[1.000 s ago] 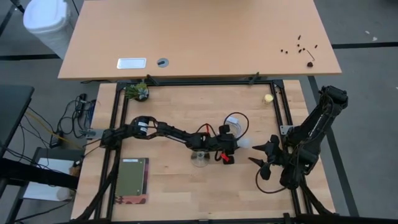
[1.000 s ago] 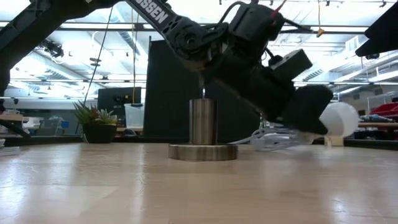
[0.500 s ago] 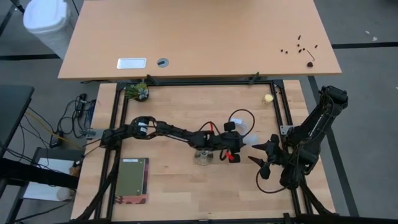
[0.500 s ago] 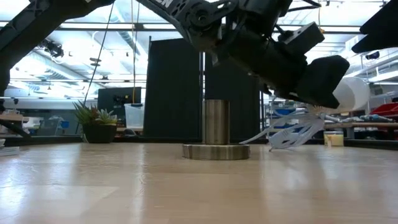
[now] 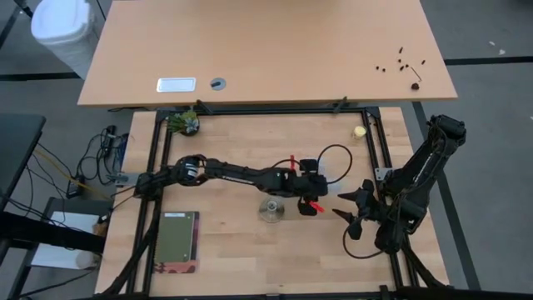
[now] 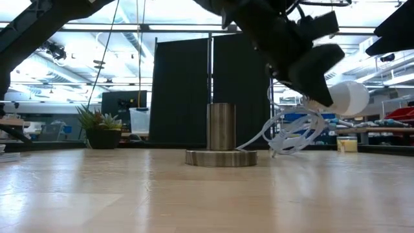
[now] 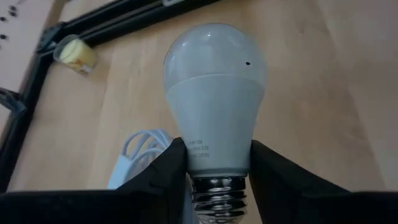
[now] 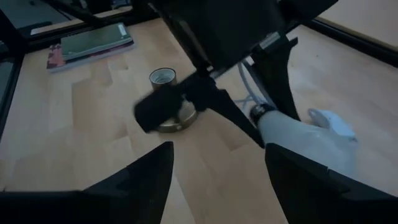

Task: Screw lightbulb
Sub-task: Insert the lightbulb into the lamp

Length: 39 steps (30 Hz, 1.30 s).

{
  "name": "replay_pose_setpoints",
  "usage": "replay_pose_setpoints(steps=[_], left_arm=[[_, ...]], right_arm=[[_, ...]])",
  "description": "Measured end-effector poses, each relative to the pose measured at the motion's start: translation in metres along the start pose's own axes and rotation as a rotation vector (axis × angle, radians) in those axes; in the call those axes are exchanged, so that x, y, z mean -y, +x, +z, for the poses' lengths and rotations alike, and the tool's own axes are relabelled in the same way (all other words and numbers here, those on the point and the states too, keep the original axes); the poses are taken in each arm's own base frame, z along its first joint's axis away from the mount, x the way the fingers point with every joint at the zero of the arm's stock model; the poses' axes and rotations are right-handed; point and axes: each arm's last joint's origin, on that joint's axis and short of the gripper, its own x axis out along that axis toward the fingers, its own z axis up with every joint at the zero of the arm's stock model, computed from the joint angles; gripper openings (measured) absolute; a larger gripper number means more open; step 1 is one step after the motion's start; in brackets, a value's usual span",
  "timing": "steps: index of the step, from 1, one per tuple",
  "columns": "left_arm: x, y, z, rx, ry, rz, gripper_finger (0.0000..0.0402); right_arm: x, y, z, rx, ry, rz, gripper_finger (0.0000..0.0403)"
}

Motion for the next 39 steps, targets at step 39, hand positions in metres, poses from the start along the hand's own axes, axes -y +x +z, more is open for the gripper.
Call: replay_pose_setpoints(steps=[39], left_arm=[[-0.025, -0.064, 0.012, -0.170, 0.110, -0.640, 0.0152]], right_arm=[[0.025, 0.041, -0.017, -0.027, 0.058, 0.052, 0.0263]])
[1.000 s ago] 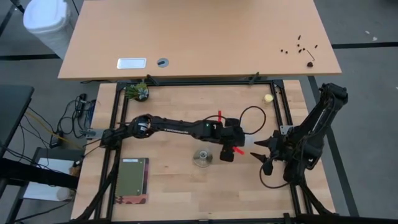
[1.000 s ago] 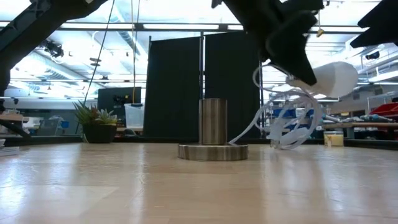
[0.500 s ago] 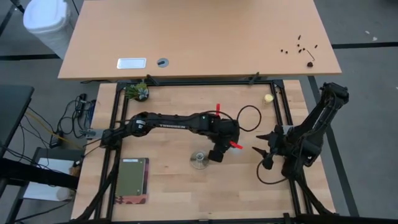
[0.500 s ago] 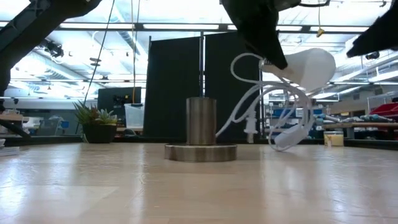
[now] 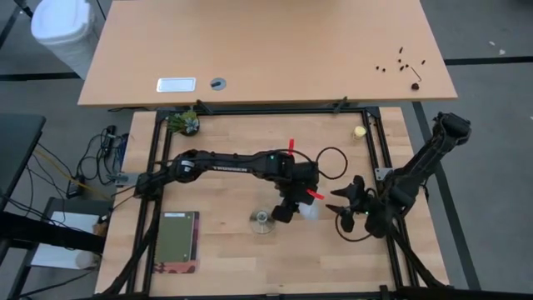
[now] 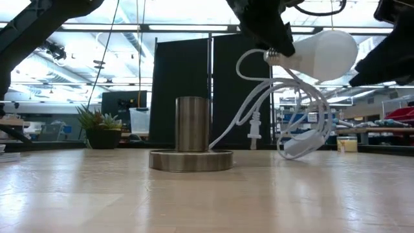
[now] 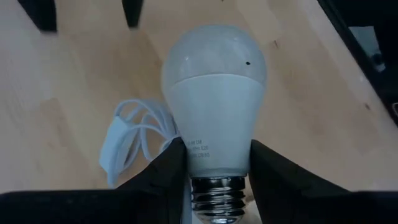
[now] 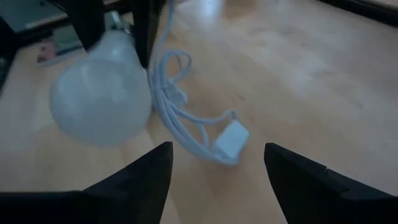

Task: Screw lightbulb
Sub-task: Insert the lightbulb into the lamp

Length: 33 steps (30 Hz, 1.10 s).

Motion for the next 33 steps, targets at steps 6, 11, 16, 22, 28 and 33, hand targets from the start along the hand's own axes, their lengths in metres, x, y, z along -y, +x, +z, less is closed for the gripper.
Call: replay_pose_setpoints(steps=[6, 11, 16, 22, 28, 33], left_arm=[[-0.026, -0.003, -0.010, -0.001, -0.003, 0.067, 0.0152], [-0.055, -0.013, -0.020, -0.007, -0.043, 0.164, 0.0152], [-0.084, -0.011, -0.038, -0.028, -0.071, 0.217, 0.0152], [-0.101, 0.017, -0.074, -0.125, -0.114, 0.202, 0.0152], [-0.098, 0.039, -0.097, -0.207, -0.135, 0.164, 0.0152], [-0.095, 0.045, -0.107, -0.258, -0.145, 0.136, 0.0152]], right_arm=[[0.009, 0.011, -0.004, -0.033, 0.019, -0.024, 0.0263], [0.013, 0.016, -0.001, -0.034, 0.031, -0.062, 0.0263], [0.018, 0.023, 0.003, -0.042, 0.054, -0.097, 0.0263], [0.023, 0.027, 0.004, -0.085, 0.052, -0.125, 0.0263], [0.025, 0.028, 0.004, -0.094, 0.042, -0.143, 0.0263], [0.025, 0.028, 0.004, -0.100, 0.039, -0.139, 0.0263]])
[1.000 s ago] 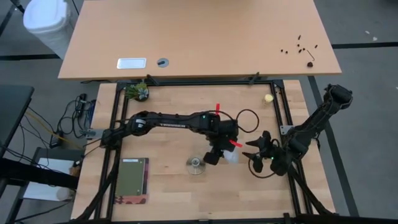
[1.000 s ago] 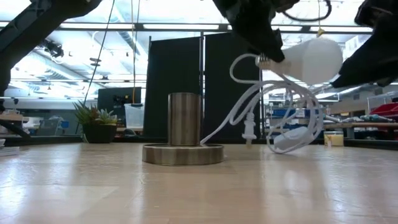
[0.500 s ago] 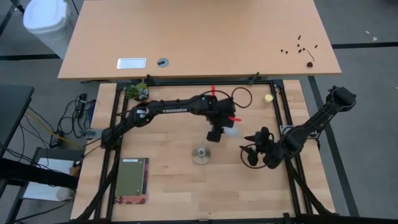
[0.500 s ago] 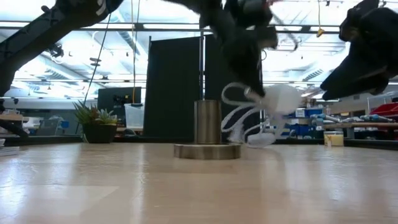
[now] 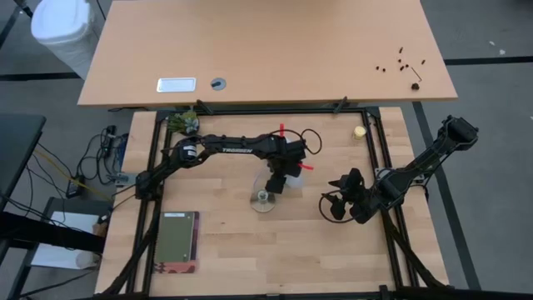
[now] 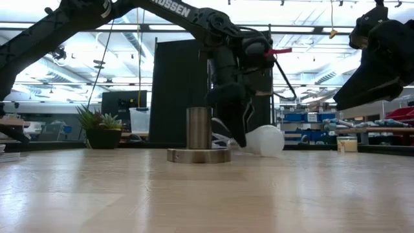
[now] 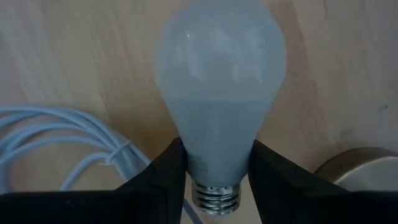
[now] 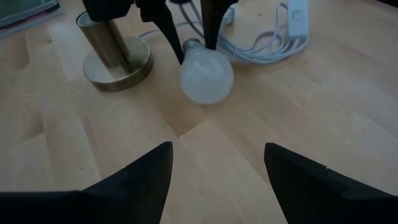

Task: Screw lightbulb
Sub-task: Insert the lightbulb into the lamp

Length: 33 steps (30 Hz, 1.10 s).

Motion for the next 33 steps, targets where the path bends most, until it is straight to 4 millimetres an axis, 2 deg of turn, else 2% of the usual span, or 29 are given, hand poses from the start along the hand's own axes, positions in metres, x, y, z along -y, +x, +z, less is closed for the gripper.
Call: replay_pose_setpoints(steps=[9, 18, 22, 26, 33], left_arm=[[0.009, 0.001, 0.003, -0.012, 0.012, -0.009, 0.0163], [0.017, 0.001, 0.010, -0.017, 0.041, 0.060, 0.0255], [0.022, -0.002, 0.012, -0.031, 0.049, 0.092, 0.0282], [0.030, -0.008, 0.018, -0.014, 0.066, 0.127, 0.0286], [0.056, -0.004, 0.033, 0.025, 0.131, 0.187, 0.0286]], right_arm=[[-0.002, 0.000, 0.000, -0.016, -0.003, 0.023, 0.0263], [-0.002, 0.000, 0.000, -0.024, -0.003, 0.029, 0.0263], [-0.002, 0.000, 0.000, -0.024, -0.003, 0.029, 0.0263], [-0.002, 0.000, 0.000, -0.024, -0.003, 0.029, 0.0263], [-0.002, 0.000, 0.000, -0.024, -0.003, 0.029, 0.0263]])
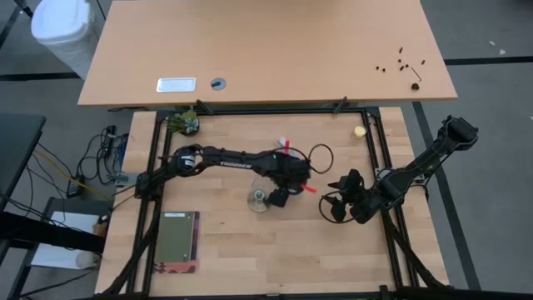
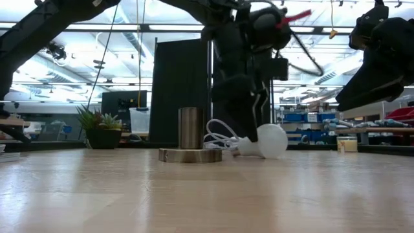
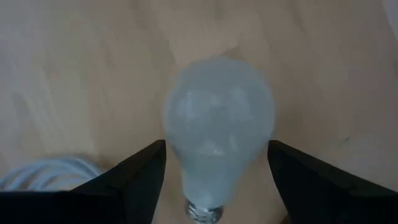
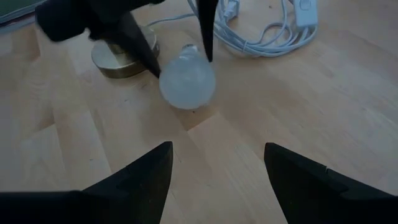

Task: Screw lightbulb
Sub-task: Insert the lightbulb into the lamp

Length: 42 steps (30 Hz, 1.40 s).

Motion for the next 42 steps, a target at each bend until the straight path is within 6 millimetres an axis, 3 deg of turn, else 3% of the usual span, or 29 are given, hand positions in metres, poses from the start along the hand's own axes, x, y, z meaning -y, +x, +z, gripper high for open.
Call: replay_pose_setpoints(steps=[5, 18, 29, 34, 42], left_arm=[[0.002, 0.001, 0.007, 0.024, 0.012, 0.085, 0.0286], [0.003, 0.018, 0.002, 0.085, -0.053, 0.050, 0.0287], [0.003, 0.018, 0.006, 0.141, -0.052, 0.041, 0.0298], [0.002, 0.018, 0.007, 0.150, -0.052, 0.041, 0.0277], [0.002, 0.018, 0.007, 0.154, -0.058, 0.033, 0.0206]], right_arm=[[0.000, 0.000, 0.000, 0.000, 0.000, 0.000, 0.0263], [-0.001, 0.000, 0.001, 0.005, 0.008, 0.007, 0.0263], [-0.002, 0.000, 0.001, 0.010, 0.009, 0.015, 0.0263], [-0.002, 0.000, 0.001, 0.011, 0.011, 0.018, 0.0263], [-0.002, 0.000, 0.001, 0.013, -0.004, 0.021, 0.0263]])
